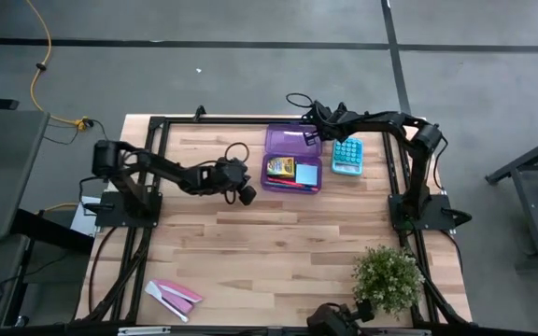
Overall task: Pack school essentials
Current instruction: Close the violet supply box
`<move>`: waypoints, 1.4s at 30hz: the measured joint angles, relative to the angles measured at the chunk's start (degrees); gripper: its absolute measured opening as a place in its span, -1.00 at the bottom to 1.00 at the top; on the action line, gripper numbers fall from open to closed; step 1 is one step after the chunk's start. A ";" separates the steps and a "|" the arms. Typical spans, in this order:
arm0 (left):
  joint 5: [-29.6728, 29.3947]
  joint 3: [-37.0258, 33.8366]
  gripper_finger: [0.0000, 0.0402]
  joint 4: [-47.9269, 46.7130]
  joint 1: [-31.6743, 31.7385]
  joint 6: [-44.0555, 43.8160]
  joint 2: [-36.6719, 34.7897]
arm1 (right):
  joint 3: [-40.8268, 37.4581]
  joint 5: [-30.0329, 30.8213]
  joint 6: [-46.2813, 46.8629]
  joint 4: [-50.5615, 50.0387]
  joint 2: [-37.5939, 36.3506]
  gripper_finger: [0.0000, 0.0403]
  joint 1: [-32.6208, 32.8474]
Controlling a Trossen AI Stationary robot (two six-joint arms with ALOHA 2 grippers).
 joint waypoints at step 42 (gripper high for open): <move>-2.76 11.14 -1.00 -4.56 11.11 0.24 5.31 | 0.46 -2.55 -1.41 3.98 -3.52 -1.00 1.41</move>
